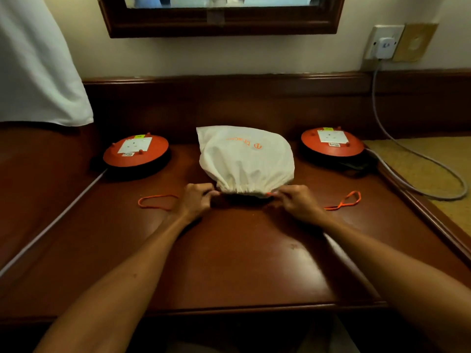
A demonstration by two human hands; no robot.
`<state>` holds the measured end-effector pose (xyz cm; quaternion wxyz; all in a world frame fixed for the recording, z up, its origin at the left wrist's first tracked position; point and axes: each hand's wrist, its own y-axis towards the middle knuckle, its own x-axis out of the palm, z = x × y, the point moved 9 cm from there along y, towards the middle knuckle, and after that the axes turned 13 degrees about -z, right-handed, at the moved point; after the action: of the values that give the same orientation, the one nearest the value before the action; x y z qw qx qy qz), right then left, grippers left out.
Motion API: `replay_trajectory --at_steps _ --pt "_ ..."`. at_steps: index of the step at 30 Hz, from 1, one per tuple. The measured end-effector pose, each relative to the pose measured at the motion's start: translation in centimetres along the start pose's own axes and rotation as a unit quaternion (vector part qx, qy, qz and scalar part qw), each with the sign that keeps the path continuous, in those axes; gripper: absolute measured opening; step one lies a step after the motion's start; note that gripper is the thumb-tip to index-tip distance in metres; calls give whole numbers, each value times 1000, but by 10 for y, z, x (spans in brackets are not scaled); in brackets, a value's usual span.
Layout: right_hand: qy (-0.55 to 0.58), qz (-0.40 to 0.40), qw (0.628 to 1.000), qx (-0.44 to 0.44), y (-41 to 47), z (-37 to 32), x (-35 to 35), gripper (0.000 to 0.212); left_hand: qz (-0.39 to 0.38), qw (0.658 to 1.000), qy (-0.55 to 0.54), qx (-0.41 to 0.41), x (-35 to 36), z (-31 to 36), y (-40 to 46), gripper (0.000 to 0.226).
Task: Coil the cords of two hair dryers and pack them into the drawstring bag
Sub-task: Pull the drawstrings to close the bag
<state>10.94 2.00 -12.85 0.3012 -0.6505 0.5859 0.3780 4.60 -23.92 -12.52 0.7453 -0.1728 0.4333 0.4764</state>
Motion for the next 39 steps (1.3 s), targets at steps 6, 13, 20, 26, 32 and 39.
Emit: replay_trajectory --at_steps 6,13,20,26,32,39 --pt "-70 21 996 55 12 50 -54 15 32 994 33 -95 -16 -28 16 20" --pt "27 203 948 243 12 54 -58 46 122 978 -138 -100 -44 -42 50 52" --pt "162 65 965 194 76 -8 21 93 177 936 -263 -155 -61 -60 98 31" --pt "112 -56 992 27 102 3 12 93 232 930 -241 -155 -98 -95 108 27" --pt "15 -127 990 -50 173 7 -2 57 33 975 -130 -176 -79 -97 141 70" --pt "-104 -8 980 171 228 16 -13 51 -121 969 -120 -179 -61 -90 164 102"
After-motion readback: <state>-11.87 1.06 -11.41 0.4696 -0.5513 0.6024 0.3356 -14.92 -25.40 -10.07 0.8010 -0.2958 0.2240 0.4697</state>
